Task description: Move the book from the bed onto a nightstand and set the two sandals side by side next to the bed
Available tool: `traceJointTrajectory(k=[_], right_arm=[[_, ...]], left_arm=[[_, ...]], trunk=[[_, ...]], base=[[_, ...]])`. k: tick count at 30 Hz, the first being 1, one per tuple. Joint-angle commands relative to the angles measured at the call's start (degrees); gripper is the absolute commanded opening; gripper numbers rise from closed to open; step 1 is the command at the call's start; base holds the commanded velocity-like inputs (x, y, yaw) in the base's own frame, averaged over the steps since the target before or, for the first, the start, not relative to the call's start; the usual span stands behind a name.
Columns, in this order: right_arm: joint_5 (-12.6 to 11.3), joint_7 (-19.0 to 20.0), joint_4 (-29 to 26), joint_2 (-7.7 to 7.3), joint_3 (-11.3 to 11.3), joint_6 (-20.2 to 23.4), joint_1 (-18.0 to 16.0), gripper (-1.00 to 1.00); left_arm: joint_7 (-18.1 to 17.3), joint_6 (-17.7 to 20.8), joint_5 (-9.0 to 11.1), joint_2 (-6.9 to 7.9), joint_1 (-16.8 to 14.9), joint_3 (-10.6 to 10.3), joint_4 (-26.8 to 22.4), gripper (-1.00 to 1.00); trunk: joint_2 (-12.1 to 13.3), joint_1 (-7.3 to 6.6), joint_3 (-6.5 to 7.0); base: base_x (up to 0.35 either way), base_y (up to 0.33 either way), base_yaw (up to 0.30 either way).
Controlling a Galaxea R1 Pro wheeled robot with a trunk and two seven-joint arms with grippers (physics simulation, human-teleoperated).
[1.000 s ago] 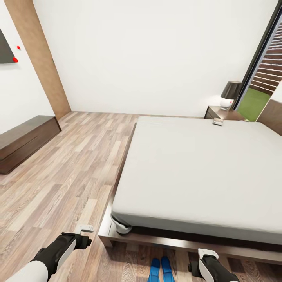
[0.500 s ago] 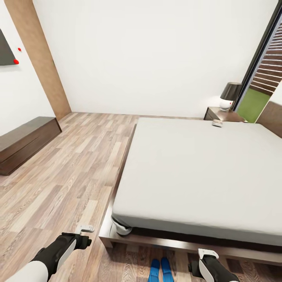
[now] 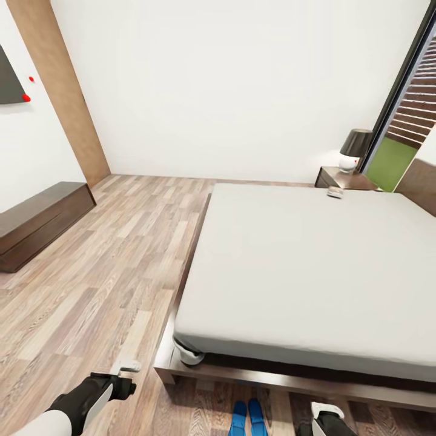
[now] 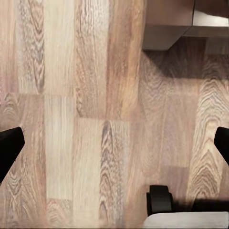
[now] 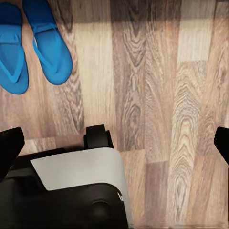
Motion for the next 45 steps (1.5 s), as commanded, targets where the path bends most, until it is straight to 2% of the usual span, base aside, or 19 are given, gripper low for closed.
traceJointTrajectory(k=[1,4,6,13,21,36,45], right_arm=[[-0.35,-0.23,-0.06,0.0,-0.11,0.24,0.48,1.0],[-0.37,-0.23,0.13,0.05,-0.09,0.05,1.52,1.0],[-0.42,-0.22,0.28,0.09,-0.06,-1.9,2.34,1.0],[-0.5,-0.22,0.85,0.2,-0.04,-5.76,3.45,1.0],[-0.56,-0.1,1.73,0.21,-0.04,-7.1,3.82,1.0],[-0.21,0.18,1.93,0.08,0.08,-7.33,3.93,1.0],[-0.11,0.2,2.07,0.3,0.22,-7.32,3.96,1.0]], left_arm=[[-0.07,-0.7,0.5,0.06,-0.02,-0.35,1.24,1.0],[-0.45,-2.74,0.56,0.07,-0.02,-0.36,4.14,1.0],[-1.15,-3.78,0.59,0.08,-0.02,-0.33,5.71,1.0],[-2.89,-4.94,0.76,0.11,-0.02,-0.15,7.0,1.0],[-6.77,-5.4,1.13,0.47,1.48,0.17,7.46,1.0],[-7.59,-5.92,0.98,0.6,3.09,0.16,7.55,1.0],[-6.99,-8.81,0.83,0.67,4.0,0.09,9.03,1.0]], trunk=[[0.39,-0.23,0.14],[1.59,-0.89,0.68],[2.39,-1.33,1.04],[5.2,-2.86,2.29],[8.41,-4.62,3.73],[14.42,-7.91,6.42],[18.03,-9.89,8.04]], base=[[0.0,0.0,0.0],[0.0,0.0,0.0],[0.0,0.0,0.0],[0.0,0.0,0.0],[0.0,0.0,0.0],[0.0,0.0,0.0],[0.0,0.0,0.0]])
